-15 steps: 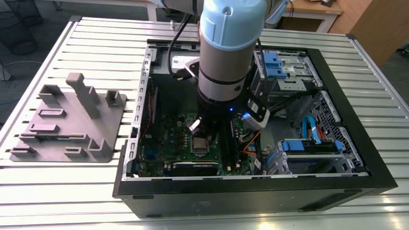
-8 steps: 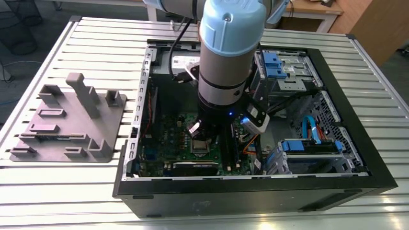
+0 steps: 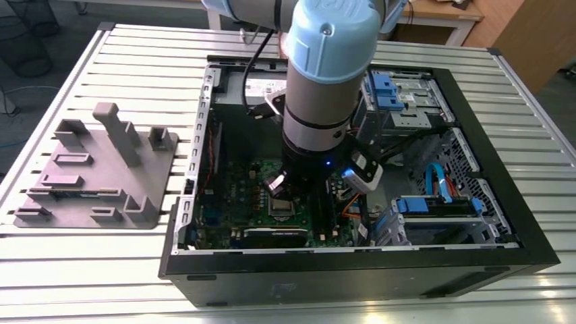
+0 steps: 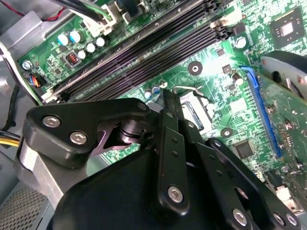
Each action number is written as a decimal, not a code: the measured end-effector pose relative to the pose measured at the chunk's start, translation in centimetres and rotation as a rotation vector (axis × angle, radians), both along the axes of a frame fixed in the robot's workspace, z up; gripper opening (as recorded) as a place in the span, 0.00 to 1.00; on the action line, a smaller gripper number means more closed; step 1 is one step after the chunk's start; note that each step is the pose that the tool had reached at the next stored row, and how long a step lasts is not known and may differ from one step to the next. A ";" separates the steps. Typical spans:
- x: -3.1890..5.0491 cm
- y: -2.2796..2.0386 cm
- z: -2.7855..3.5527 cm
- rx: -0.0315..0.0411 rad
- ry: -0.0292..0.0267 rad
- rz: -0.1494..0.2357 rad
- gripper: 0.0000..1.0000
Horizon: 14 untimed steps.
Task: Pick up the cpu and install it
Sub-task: 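Install the first cpu locking lever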
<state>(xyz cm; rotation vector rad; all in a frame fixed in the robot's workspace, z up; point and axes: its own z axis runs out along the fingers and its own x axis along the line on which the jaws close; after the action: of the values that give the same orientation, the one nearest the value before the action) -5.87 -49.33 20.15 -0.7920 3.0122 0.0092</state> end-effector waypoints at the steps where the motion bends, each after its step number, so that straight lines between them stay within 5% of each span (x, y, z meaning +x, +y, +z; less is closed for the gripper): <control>1: 0.03 -0.04 -0.02 0.0003 -0.0001 -0.001 0.11; 14: 0.04 -0.76 -0.14 0.0004 -0.0001 -0.010 0.11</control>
<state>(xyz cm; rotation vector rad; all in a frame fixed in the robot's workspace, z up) -5.83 -50.09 20.01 -0.7769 3.0159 0.0096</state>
